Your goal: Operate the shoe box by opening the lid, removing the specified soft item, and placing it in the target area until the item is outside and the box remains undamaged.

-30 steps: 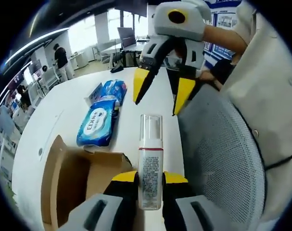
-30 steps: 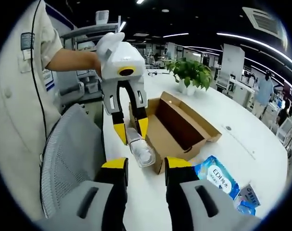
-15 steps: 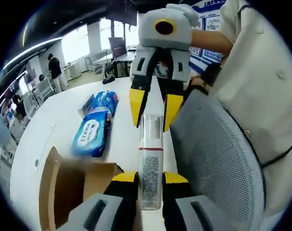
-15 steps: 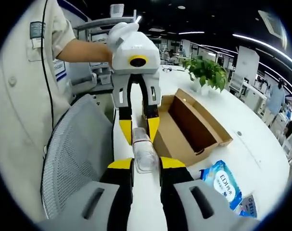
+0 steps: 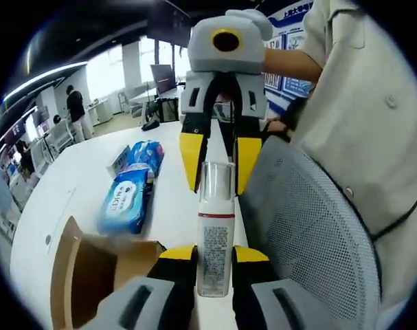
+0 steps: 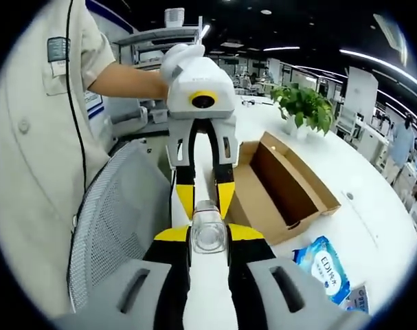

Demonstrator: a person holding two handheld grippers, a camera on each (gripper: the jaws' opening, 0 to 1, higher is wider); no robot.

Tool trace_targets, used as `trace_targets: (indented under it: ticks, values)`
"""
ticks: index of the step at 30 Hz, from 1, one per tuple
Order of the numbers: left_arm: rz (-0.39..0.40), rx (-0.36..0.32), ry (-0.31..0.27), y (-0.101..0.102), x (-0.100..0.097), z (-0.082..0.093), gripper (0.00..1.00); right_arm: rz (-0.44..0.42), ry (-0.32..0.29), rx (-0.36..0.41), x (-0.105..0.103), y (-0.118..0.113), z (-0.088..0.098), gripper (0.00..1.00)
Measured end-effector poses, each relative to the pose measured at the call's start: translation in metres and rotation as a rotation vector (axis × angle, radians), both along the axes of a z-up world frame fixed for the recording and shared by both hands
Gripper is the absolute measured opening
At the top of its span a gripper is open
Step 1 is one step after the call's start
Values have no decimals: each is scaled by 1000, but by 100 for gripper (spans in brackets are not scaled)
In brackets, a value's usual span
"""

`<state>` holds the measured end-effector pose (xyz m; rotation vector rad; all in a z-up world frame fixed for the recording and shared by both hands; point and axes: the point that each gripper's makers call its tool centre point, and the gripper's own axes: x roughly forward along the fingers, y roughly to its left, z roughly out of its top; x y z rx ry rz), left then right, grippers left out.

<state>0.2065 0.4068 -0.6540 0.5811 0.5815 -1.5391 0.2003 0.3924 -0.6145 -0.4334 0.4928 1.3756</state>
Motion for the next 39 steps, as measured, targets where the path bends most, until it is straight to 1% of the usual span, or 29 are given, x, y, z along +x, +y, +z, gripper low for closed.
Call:
trace_targets:
  ticks: [4, 6, 12, 13, 15, 18, 20, 24, 25, 27, 29, 31, 32, 34, 36, 39]
  values:
    - [6, -13, -7, -1, 0, 0, 19, 20, -9, -35, 0, -2, -1, 16]
    - [22, -21, -12, -3, 1, 1, 19, 23, -14, -47, 2, -2, 1, 16]
    - [37, -20, -19, -3, 5, 5, 20, 31, -5, -62, 6, -4, 6, 16]
    - [48, -18, -30, -2, 8, 5, 22, 34, -9, -69, 6, -5, 6, 16]
    - [63, -26, -33, -2, 11, 7, 25, 38, -15, -80, 9, -7, 6, 16]
    - [100, -56, -17, 0, 15, 11, 28, 40, -22, -89, 13, -11, 8, 16]
    - [123, -64, -12, 2, 17, 12, 32, 41, -27, -97, 16, -13, 9, 16]
    - [173, -81, -8, 7, 23, 15, 34, 45, -34, -118, 22, -19, 11, 16]
    - [214, -100, 4, 10, 27, 18, 36, 48, -37, -124, 24, -22, 12, 16]
    - [264, -114, 7, 15, 31, 21, 42, 48, -41, -134, 28, -26, 14, 16]
    - [303, -131, -7, 20, 36, 24, 50, 46, -45, -144, 33, -31, 17, 16]
    - [329, -138, -27, 26, 38, 26, 53, 43, -57, -156, 39, -37, 19, 16]
    - [345, -138, -37, 29, 40, 26, 54, 41, -64, -165, 43, -41, 20, 16]
    - [383, -143, -39, 37, 43, 26, 58, 37, -74, -179, 49, -47, 21, 16]
    - [423, -143, -53, 45, 46, 26, 67, 35, -89, -196, 56, -54, 23, 16]
    - [459, -133, -51, 56, 48, 24, 76, 29, -97, -214, 66, -63, 26, 16]
